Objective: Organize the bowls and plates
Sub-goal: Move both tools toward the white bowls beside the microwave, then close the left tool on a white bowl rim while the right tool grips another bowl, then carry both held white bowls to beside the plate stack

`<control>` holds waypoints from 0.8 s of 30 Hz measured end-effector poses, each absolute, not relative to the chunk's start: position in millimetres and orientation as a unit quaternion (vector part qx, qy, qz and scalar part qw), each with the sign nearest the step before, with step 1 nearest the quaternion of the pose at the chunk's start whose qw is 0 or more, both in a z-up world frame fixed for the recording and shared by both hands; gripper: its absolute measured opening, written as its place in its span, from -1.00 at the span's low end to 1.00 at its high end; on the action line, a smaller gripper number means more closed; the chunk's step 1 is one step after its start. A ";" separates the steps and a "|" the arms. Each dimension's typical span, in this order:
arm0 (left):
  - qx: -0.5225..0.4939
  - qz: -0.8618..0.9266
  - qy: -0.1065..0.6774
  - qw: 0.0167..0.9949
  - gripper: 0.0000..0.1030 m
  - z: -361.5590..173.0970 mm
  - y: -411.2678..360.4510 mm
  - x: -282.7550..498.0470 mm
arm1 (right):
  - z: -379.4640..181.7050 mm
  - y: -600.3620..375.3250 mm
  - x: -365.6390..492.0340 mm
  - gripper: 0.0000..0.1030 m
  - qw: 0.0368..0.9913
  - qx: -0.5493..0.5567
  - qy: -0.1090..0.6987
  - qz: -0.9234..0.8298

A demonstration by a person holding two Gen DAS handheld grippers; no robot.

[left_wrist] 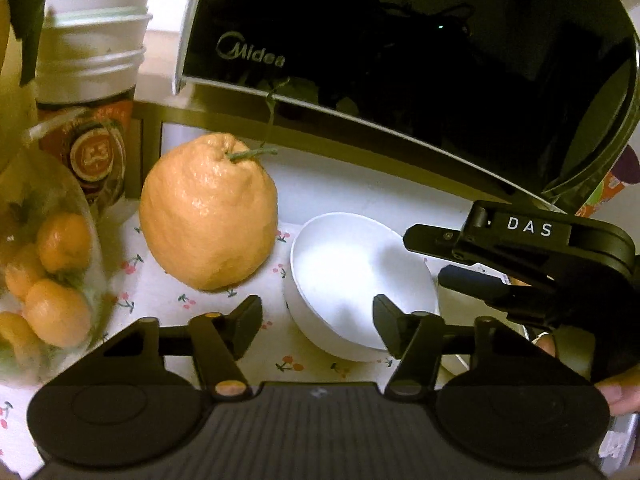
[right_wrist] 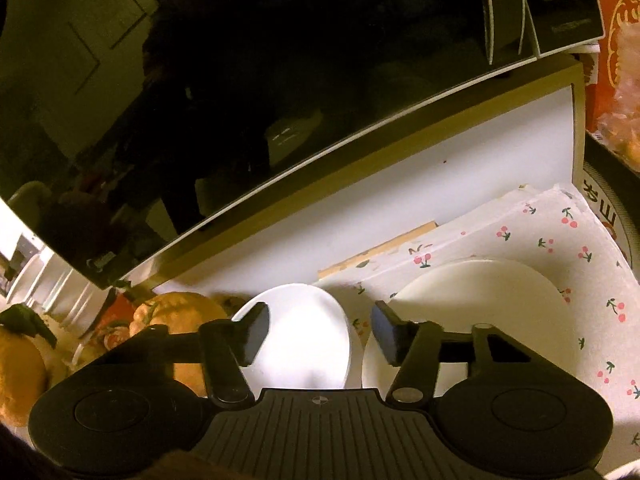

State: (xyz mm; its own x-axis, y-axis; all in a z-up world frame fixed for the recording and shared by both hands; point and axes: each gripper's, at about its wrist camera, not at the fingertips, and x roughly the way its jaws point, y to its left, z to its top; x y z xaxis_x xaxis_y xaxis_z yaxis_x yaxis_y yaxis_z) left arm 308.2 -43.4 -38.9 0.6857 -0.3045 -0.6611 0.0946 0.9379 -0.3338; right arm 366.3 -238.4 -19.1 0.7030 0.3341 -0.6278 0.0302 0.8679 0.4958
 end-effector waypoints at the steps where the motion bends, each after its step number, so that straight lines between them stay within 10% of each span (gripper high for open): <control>1: -0.140 -0.110 0.383 0.906 -0.04 -40.2 -43.1 309.0 | -19.6 -237.9 366.8 -0.17 0.891 0.241 0.376 0.083; 10: -0.137 -0.113 0.385 0.906 -0.47 -42.7 -41.6 310.5 | -24.6 -228.0 370.7 -0.64 0.889 0.217 0.394 0.081; 24: -0.136 -0.109 0.373 0.911 -0.51 -8.3 -35.2 290.2 | 7.4 -230.9 343.7 -0.69 0.891 0.226 0.384 0.091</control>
State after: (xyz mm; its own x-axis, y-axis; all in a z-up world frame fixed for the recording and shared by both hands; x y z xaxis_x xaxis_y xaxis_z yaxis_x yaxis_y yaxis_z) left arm 290.2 -35.2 -8.3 0.6980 -0.2997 -0.6503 0.0968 0.9393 -0.3291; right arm 343.7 -230.9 7.4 0.6887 0.3354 -0.6429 0.0114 0.8815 0.4721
